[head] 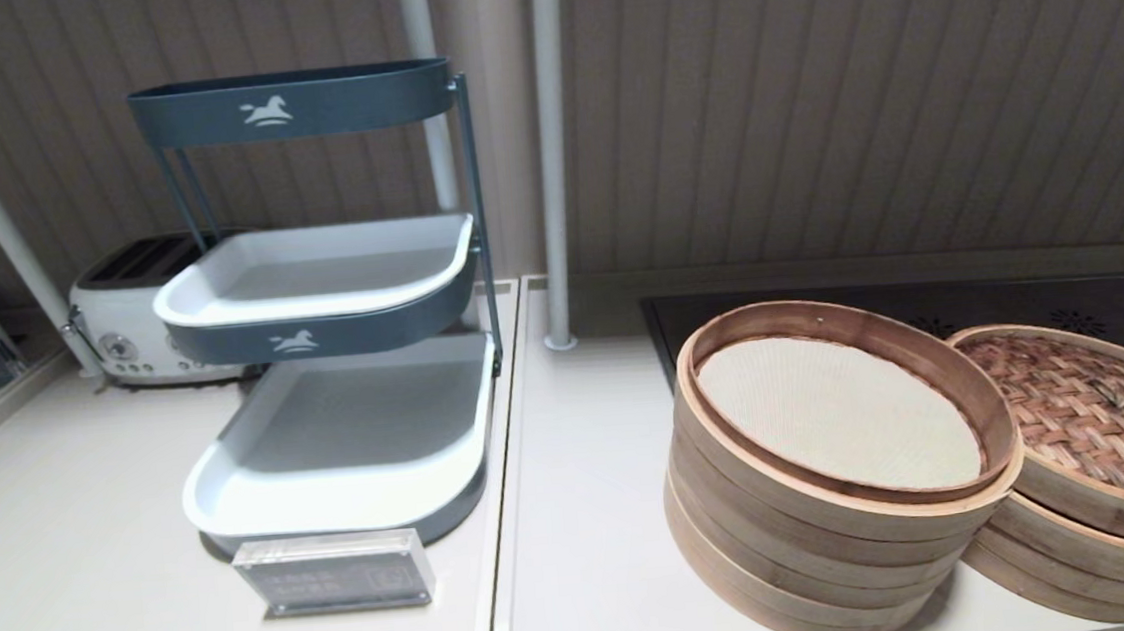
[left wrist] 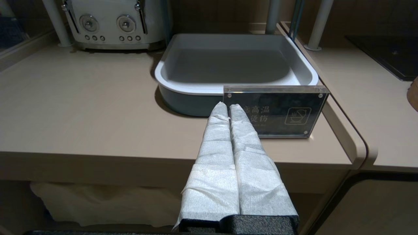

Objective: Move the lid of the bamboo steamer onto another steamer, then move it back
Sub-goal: Pick up the steamer

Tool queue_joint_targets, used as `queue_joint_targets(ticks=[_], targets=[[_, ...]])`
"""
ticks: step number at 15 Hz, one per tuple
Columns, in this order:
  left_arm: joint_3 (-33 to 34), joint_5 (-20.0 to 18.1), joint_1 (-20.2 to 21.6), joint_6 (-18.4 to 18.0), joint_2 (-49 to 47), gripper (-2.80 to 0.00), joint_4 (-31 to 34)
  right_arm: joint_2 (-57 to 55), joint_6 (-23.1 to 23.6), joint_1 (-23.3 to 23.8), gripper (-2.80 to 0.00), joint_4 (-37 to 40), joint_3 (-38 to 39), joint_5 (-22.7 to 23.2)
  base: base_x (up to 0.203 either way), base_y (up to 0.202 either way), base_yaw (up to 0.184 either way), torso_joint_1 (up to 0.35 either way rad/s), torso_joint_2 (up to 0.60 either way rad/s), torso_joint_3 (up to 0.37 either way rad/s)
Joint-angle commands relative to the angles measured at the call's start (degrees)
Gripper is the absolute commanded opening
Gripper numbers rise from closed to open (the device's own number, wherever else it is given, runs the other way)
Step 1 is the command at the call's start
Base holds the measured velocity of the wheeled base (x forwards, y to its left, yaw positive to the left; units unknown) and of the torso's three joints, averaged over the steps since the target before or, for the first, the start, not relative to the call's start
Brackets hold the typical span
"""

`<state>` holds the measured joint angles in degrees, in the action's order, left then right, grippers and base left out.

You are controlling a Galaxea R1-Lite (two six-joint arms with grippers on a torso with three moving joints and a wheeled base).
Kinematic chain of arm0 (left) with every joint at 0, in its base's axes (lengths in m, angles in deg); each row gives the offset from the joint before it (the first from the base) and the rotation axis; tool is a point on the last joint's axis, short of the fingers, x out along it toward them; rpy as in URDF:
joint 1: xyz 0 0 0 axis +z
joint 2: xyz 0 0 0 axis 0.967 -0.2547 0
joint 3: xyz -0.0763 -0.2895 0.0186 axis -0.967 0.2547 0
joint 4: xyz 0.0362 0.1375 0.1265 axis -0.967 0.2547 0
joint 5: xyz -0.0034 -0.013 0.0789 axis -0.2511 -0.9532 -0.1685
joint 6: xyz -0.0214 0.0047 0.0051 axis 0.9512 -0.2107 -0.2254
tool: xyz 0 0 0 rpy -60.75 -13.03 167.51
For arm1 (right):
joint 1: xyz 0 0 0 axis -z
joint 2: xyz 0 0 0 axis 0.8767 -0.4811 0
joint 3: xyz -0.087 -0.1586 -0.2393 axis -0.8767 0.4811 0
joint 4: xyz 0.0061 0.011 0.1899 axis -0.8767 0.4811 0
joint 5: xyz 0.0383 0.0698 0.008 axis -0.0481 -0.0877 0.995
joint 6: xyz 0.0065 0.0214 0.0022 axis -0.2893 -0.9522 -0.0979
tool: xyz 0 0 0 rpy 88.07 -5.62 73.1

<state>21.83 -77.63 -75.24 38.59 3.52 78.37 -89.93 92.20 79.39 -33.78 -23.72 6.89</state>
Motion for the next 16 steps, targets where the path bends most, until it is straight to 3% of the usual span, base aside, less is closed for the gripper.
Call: queue_joint_targets(ticks=[1, 4, 9, 13, 16], targets=[[1.6, 0.0, 0.0, 0.0, 0.0, -2.8, 0.0, 5.6, 0.7, -1.9, -2.8, -1.7, 6.0, 0.2, 0.0, 0.0, 0.0, 0.0, 0.0, 0.0], [1.6, 0.0, 0.0, 0.0, 0.0, -2.8, 0.0, 10.1, 0.9, -7.4, -2.8, -9.1, 14.1, 0.0, 0.0, 0.0, 0.0, 0.0, 0.0, 0.0], [1.6, 0.0, 0.0, 0.0, 0.0, -2.8, 0.0, 21.3, 1.4, -7.7, -2.8, -17.1, 23.6, 0.1, 0.0, 0.0, 0.0, 0.0, 0.0, 0.0], [1.6, 0.0, 0.0, 0.0, 0.0, -2.8, 0.0, 21.2, 1.0, -7.5, -2.8, -35.6, 34.8, -0.9, 0.0, 0.0, 0.0, 0.0, 0.0, 0.0], [1.6, 0.0, 0.0, 0.0, 0.0, -2.8, 0.0, 21.6, 2.6, -7.4, -2.8, -35.7, 35.0, -1.0, 0.0, 0.0, 0.0, 0.0, 0.0, 0.0]])
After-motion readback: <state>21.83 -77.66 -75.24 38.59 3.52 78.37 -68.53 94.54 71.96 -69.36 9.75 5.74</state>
